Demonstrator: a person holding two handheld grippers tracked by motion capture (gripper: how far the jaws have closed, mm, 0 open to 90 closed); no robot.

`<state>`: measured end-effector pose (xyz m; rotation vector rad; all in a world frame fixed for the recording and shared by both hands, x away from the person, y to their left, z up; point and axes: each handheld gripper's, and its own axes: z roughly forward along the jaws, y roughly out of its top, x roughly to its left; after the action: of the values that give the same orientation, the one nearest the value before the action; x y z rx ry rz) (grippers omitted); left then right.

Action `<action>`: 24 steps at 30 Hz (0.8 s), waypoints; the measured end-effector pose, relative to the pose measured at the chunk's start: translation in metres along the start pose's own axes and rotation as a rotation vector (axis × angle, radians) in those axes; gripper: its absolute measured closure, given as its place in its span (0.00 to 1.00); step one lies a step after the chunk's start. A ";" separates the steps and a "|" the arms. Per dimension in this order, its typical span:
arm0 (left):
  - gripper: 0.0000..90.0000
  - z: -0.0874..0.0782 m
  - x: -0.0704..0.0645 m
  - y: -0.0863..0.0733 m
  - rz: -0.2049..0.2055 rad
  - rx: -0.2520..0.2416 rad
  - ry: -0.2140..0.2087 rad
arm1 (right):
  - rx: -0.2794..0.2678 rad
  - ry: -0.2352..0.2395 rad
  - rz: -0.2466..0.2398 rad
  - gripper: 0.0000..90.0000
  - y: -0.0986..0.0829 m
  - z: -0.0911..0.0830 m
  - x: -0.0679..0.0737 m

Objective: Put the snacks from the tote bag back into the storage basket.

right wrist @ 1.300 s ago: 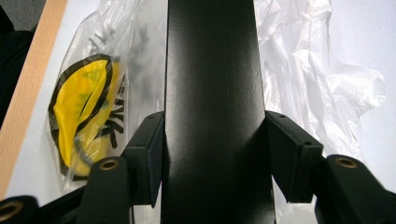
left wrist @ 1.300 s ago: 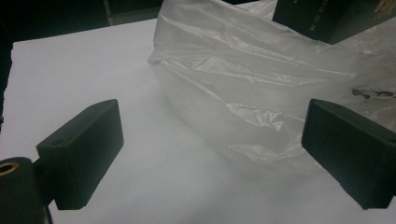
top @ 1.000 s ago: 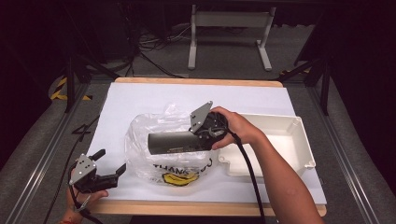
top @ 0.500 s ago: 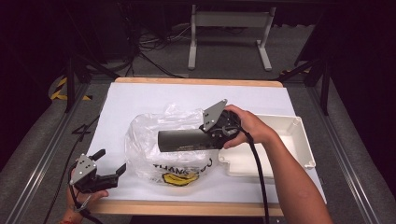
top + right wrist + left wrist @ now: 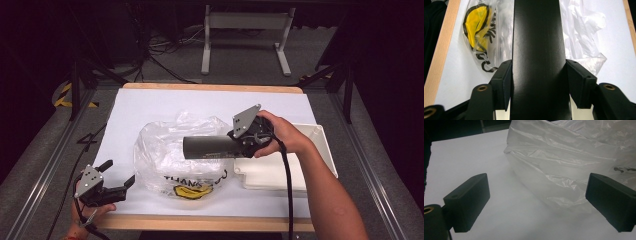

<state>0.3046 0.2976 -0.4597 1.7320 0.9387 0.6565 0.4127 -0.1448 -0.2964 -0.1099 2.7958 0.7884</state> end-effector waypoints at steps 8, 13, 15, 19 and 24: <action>0.07 0.000 0.000 0.000 0.001 0.003 0.003 | 0.009 -0.007 0.011 0.48 -0.013 -0.012 0.002; 0.07 0.001 -0.001 0.000 0.000 0.002 0.005 | 0.018 -0.019 0.022 0.48 -0.022 -0.020 0.002; 0.07 0.001 -0.001 0.000 0.000 0.003 0.006 | 0.020 -0.020 0.025 0.48 -0.025 -0.024 0.002; 0.07 0.001 -0.001 0.000 0.000 0.000 0.005 | 0.021 -0.033 0.038 0.48 -0.033 -0.032 0.003; 0.07 0.000 0.000 0.000 -0.002 0.004 0.006 | 0.033 -0.045 0.054 0.48 -0.045 -0.041 0.005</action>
<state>0.3047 0.2970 -0.4597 1.7336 0.9460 0.6590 0.4059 -0.2047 -0.2862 -0.0102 2.7782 0.7469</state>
